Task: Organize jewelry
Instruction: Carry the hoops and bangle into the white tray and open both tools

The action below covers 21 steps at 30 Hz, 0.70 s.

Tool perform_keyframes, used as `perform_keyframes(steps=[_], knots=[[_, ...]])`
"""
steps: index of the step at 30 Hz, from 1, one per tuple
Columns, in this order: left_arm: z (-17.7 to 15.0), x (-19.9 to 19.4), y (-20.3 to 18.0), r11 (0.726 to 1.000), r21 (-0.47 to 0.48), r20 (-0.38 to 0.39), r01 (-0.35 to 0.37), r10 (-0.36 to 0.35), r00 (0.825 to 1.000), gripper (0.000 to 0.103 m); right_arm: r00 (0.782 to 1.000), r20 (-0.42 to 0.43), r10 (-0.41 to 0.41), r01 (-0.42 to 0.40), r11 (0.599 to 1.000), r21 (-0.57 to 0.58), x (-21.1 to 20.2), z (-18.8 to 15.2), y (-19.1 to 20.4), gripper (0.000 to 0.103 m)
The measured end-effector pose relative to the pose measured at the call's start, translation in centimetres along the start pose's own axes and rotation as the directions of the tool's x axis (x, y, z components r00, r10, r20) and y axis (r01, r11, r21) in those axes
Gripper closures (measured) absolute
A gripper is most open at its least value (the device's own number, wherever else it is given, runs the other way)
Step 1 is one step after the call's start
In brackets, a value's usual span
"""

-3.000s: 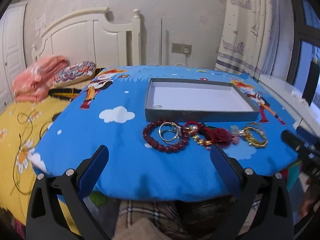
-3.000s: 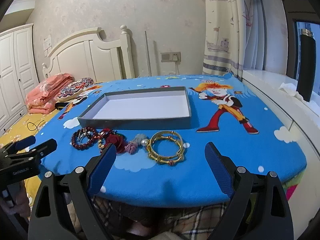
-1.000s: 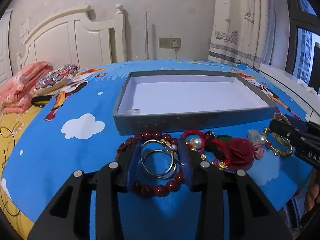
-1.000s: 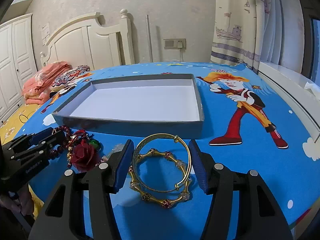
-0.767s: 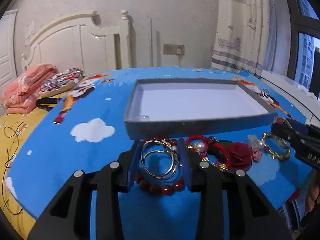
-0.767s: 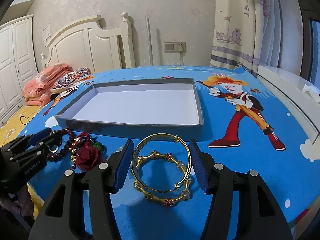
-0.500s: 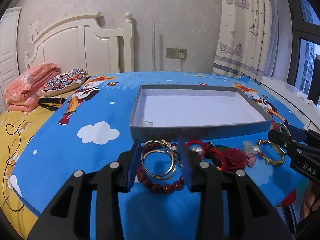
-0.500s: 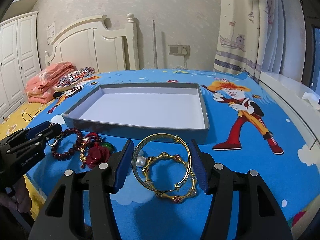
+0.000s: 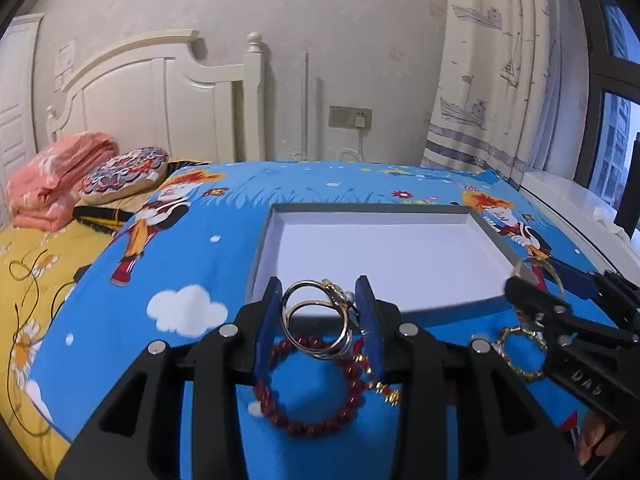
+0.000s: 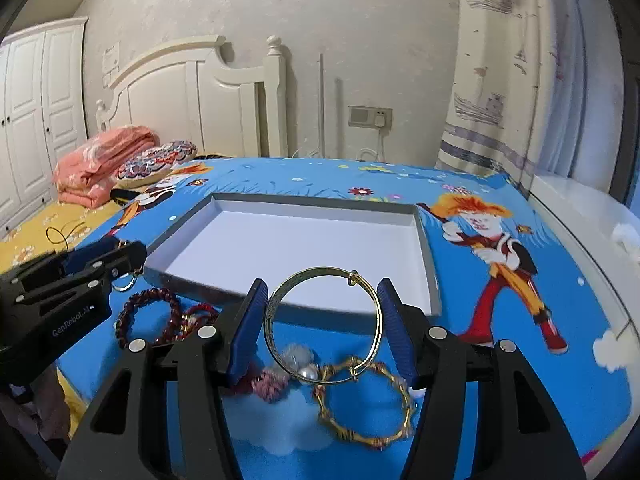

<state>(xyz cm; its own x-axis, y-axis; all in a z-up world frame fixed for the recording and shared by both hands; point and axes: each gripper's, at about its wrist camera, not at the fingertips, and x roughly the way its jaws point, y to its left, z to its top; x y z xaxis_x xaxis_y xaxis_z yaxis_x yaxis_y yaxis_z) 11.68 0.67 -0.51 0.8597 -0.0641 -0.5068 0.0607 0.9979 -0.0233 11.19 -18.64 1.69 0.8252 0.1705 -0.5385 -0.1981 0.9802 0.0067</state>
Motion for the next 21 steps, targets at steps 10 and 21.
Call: perform_keyframes(steps=[10,21], knots=[[3.3,4.5,0.8,1.0,-0.007,-0.079,0.002,-0.003,0.997,0.066,1.0,-0.021,0.011,-0.012,0.999,-0.045,3.5,3.2,0.6,0.049],[6.1,9.9,-0.6,1.0,0.021,-0.094,-0.023,0.025,0.995,0.066,0.998,-0.067,-0.013,0.014,1.0,0.005,8.9,6.3,-1.6,0.049]])
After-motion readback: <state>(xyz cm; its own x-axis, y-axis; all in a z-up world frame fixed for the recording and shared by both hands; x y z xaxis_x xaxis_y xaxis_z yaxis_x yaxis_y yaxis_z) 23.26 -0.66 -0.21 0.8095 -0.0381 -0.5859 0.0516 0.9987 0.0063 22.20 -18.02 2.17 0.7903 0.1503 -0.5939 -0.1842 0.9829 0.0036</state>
